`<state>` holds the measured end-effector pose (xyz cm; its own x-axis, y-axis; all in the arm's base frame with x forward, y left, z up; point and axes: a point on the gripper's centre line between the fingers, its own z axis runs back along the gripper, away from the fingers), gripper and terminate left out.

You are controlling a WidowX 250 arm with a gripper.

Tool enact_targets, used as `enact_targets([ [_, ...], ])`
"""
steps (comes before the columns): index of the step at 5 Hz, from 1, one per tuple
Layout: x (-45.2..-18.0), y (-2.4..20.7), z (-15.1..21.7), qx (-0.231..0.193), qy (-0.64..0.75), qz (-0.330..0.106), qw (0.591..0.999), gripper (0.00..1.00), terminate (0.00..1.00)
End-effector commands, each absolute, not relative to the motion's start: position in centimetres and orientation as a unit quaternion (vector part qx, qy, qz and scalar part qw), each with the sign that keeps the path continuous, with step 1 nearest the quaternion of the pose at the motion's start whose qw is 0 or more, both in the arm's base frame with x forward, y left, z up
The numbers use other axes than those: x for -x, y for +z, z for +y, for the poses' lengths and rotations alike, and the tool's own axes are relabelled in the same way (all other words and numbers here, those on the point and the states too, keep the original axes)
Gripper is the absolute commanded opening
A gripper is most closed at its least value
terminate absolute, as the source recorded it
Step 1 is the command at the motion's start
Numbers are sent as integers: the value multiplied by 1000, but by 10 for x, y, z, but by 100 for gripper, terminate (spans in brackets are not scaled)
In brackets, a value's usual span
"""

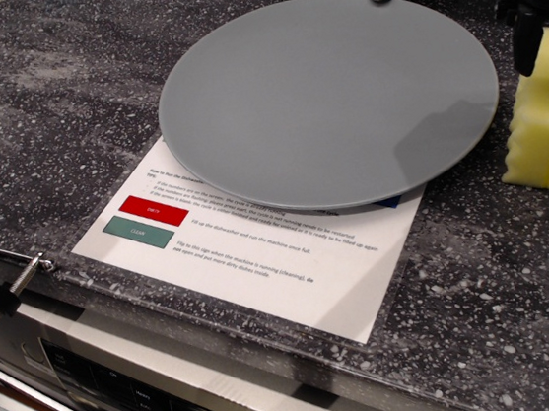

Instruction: Pick up sponge and wipe plate

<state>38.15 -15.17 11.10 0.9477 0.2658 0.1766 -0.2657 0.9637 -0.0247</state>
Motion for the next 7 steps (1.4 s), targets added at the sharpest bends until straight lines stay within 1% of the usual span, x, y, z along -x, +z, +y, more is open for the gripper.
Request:
enact_targets([
  [1, -392, 119, -137, -1, 168, -88, 982, 100, 0],
  [2, -393, 98, -131, -14, 170, -85, 982, 100, 0],
  [3, -394, 96, -131, -5, 183, -81, 980, 100, 0],
  [4, -393, 91, -130, -6, 194, -95, 976, 0, 0],
  [5, -392, 106, -130, 10, 193, -98, 976, 0, 0],
  [6, -405, 140, -110, 58, 198, -89, 974, 0, 0],
  [7, -412, 149, -99, 77, 207, -86, 972, 0, 0],
])
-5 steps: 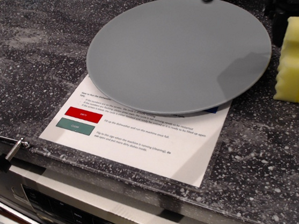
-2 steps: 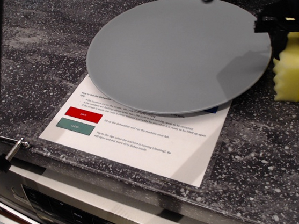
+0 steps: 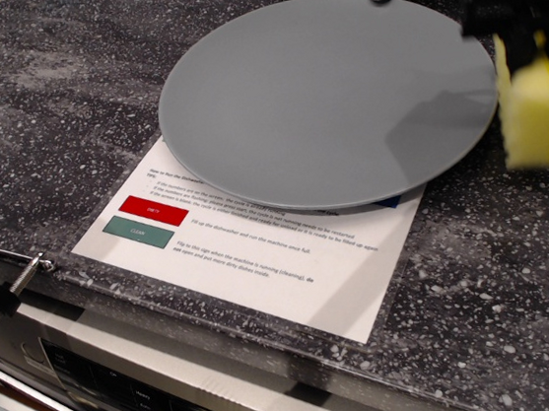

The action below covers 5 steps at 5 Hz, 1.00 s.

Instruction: Pick up sponge and wipe plate

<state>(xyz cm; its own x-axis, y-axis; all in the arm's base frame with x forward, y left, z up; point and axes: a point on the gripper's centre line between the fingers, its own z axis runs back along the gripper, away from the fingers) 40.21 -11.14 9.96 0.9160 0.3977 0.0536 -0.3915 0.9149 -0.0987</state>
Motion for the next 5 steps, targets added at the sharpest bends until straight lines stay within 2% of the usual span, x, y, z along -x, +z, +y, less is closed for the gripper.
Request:
enact_targets([
  [1, -415, 147, -92, 72, 228, -91, 967, 0, 0],
  [3, -400, 117, -70, 6, 249, -97, 964, 0, 0],
  [4, -400, 114, -61, -6, 257, -119, 959, 0, 0],
  [5, -408, 116, -46, -17, 279, -116, 953, 0, 0],
])
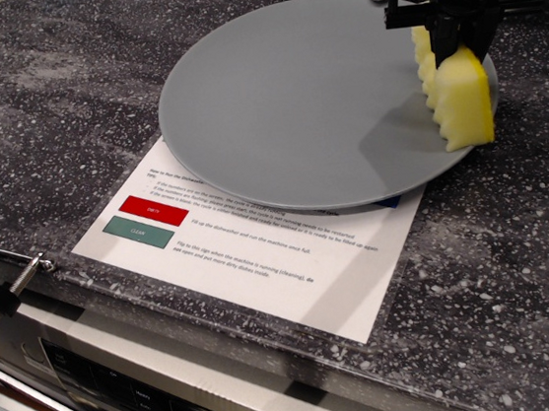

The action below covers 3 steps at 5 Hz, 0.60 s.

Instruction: Pick up sponge and wipe plate

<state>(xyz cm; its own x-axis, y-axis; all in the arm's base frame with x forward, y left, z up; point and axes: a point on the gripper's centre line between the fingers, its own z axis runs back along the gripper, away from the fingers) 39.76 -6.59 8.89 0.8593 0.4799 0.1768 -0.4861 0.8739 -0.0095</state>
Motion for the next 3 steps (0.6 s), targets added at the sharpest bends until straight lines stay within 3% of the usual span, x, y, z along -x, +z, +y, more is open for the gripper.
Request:
enact_targets([
  [1, -418, 113, -23, -36, 306, -107, 945, 0, 0],
  [2, -420, 117, -8, -37, 328, -85, 940, 0, 0],
  [3, -421, 115, 6, -65, 358, -60, 929, 0, 0],
])
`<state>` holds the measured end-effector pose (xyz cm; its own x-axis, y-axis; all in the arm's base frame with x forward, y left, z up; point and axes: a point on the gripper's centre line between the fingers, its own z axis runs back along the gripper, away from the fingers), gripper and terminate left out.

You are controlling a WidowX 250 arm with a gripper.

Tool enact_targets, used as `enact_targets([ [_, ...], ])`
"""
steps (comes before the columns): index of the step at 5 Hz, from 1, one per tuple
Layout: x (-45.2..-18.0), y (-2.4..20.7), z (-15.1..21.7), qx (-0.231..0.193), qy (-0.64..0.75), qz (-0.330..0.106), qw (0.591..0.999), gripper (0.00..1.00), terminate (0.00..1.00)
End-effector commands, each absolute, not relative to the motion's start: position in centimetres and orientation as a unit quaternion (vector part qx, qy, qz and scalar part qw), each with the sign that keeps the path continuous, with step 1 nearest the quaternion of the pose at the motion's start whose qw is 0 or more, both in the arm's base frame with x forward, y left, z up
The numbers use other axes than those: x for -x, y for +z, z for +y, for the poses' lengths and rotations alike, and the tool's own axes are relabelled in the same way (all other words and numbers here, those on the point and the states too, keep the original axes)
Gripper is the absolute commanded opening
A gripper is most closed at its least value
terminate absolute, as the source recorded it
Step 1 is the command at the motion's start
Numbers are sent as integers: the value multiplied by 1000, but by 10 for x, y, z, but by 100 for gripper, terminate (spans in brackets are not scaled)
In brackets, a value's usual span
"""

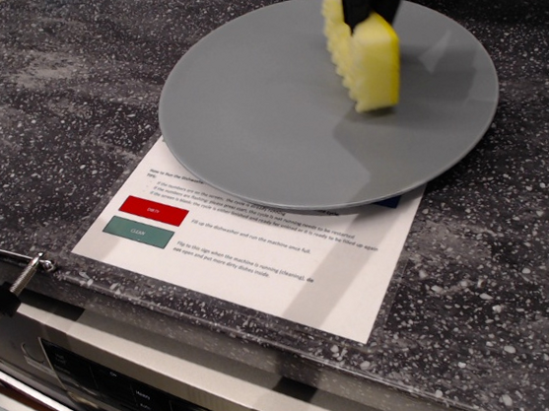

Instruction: Pick up sponge and wipe plate

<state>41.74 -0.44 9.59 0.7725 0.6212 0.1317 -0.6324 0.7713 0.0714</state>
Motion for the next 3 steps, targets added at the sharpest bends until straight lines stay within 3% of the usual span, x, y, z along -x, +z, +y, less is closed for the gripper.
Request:
enact_targets([
  [1, -413, 118, 32, -79, 359, -45, 929, 0, 0],
  [2, -397, 114, 45, -110, 354, -39, 928, 0, 0],
  [3, -377, 116, 65, -135, 350, -57, 925, 0, 100],
])
